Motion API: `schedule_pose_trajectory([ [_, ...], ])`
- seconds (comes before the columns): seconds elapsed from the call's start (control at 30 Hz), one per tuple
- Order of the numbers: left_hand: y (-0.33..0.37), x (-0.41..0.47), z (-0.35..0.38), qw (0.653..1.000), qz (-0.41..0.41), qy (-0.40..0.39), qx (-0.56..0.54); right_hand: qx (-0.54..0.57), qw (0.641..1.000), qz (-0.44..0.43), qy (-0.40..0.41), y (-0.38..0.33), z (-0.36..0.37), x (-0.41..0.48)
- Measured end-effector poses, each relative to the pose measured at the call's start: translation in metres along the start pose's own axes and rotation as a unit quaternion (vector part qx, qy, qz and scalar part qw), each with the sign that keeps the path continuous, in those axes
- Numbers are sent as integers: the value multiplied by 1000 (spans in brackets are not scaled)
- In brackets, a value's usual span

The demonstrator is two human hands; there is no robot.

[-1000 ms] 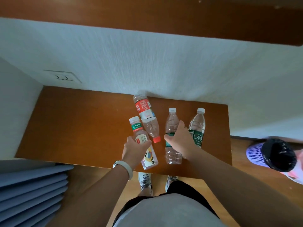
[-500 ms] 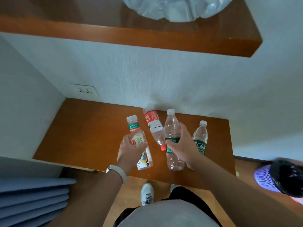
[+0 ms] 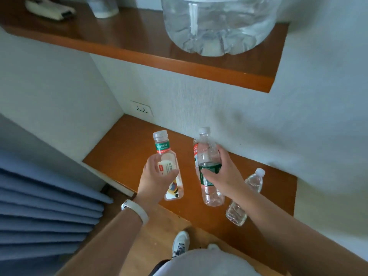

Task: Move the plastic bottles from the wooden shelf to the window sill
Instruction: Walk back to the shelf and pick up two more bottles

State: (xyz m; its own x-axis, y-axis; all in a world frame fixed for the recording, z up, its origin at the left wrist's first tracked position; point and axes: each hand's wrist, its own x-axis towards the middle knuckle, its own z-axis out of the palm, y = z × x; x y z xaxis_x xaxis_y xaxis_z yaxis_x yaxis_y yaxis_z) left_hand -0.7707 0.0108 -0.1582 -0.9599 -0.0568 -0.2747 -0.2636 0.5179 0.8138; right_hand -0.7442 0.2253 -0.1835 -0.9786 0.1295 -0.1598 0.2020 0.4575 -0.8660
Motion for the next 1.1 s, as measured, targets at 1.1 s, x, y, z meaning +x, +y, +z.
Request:
schedule_pose_trajectory([
  [1.1, -175, -276, -241, 921, -95, 377, -3, 38, 905, -268, -329, -184, 237, -151],
])
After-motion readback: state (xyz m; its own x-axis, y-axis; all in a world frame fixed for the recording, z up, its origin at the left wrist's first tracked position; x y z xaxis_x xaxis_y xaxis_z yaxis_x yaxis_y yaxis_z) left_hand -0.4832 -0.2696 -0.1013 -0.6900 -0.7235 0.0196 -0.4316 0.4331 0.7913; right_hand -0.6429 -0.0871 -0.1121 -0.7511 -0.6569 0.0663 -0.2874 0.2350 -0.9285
